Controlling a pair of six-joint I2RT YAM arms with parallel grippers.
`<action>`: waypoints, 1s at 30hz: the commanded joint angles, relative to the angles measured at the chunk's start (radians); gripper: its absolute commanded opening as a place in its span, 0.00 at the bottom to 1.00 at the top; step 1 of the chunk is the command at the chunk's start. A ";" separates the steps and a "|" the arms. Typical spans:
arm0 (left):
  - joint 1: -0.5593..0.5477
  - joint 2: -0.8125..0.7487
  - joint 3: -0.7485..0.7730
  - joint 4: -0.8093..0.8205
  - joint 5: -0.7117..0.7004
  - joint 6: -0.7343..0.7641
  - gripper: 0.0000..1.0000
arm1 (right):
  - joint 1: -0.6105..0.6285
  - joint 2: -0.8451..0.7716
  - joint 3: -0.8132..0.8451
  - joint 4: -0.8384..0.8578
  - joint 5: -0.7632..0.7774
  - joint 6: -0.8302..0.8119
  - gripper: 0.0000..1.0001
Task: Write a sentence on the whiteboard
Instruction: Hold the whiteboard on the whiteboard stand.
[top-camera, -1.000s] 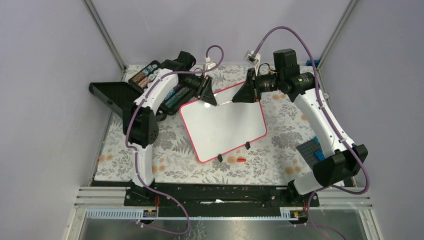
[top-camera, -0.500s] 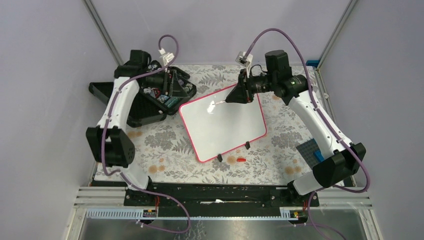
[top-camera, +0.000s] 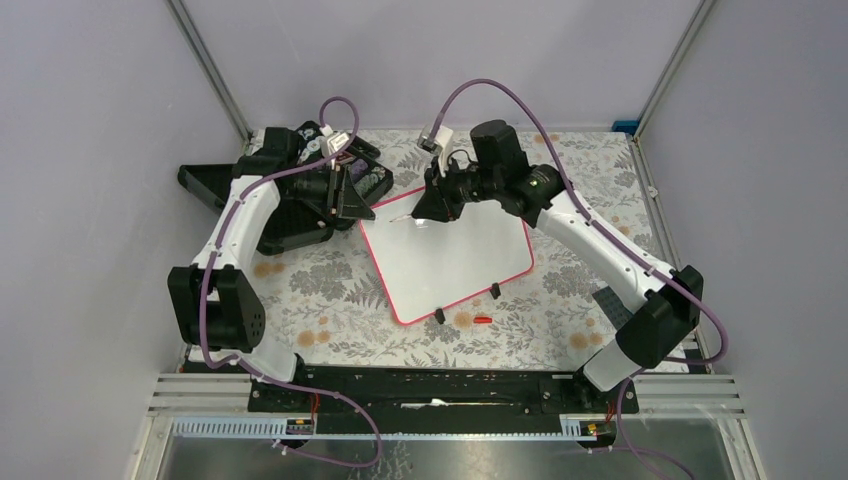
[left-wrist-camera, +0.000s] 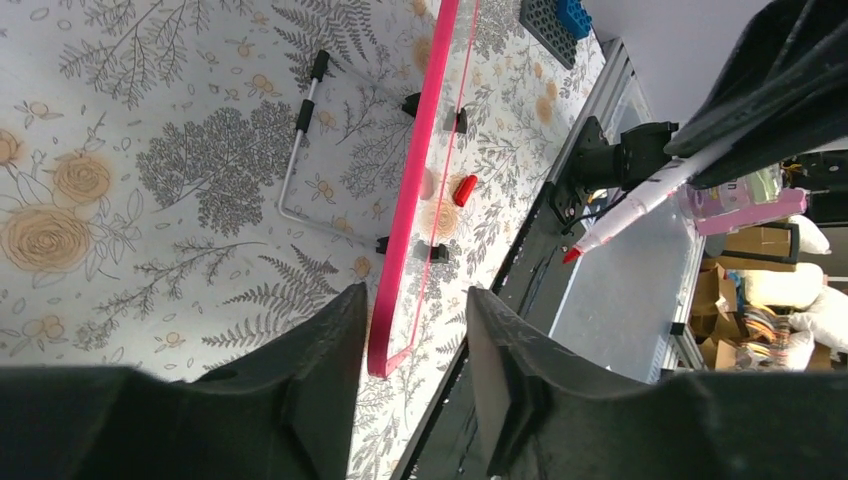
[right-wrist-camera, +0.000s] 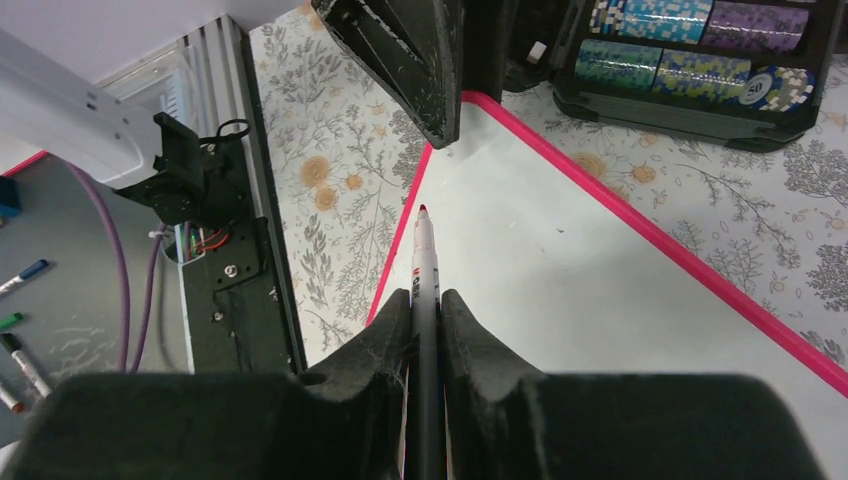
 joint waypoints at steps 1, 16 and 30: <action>0.006 0.005 0.009 0.050 0.058 0.018 0.39 | 0.023 0.012 -0.016 0.106 0.069 0.042 0.00; 0.017 0.010 0.003 0.057 0.052 0.023 0.08 | 0.079 0.064 -0.037 0.174 0.091 0.095 0.00; 0.017 0.009 -0.005 0.058 0.054 0.045 0.00 | 0.086 0.101 -0.015 0.176 0.100 0.104 0.00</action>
